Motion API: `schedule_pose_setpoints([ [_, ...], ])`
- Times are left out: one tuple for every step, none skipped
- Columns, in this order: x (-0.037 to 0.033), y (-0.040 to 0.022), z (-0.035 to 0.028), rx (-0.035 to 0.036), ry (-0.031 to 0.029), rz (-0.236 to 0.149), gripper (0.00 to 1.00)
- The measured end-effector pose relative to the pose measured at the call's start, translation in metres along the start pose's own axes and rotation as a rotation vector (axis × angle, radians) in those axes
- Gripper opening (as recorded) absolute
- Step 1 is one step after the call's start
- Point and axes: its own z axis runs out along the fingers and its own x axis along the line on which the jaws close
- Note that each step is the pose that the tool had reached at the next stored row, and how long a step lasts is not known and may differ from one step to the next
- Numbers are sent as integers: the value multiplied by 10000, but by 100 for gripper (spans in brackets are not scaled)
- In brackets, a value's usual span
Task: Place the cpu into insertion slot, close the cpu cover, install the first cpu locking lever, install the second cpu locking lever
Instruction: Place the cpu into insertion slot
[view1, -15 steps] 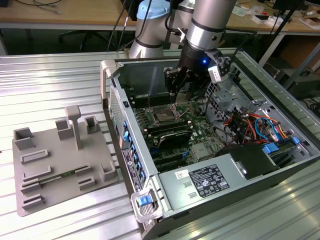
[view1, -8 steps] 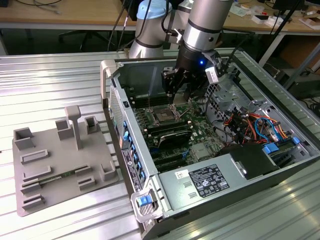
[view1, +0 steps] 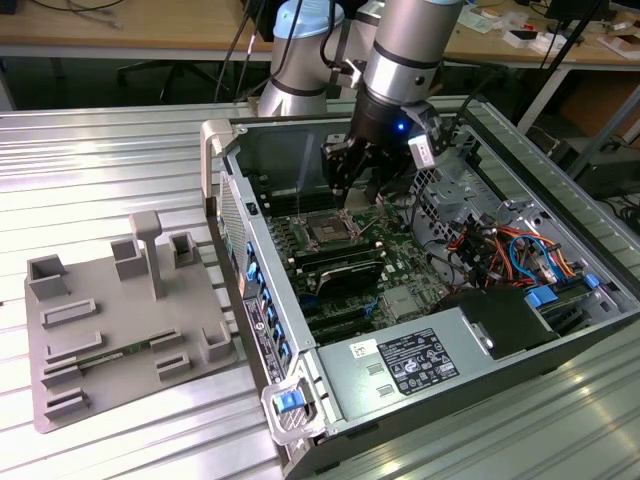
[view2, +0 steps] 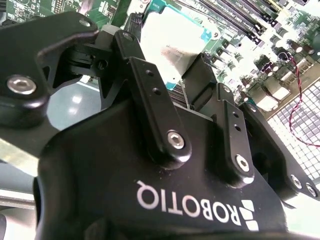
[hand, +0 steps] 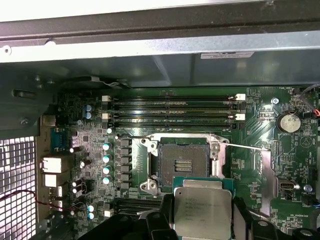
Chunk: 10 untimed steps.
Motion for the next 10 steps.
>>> schedule_pose_setpoints([
  [0,0,5,0,0,1,55],
  [0,0,9,0,0,0,55],
  [0,1,16,0,0,0,55],
  [0,1,21,0,0,0,55],
  [0,1,34,0,0,0,55],
  [0,2,47,0,-1,0,55],
  [0,2,53,0,0,0,55],
  [0,2,58,0,0,0,55],
  [0,3,65,0,0,0,55],
  [0,3,70,0,0,0,55],
])
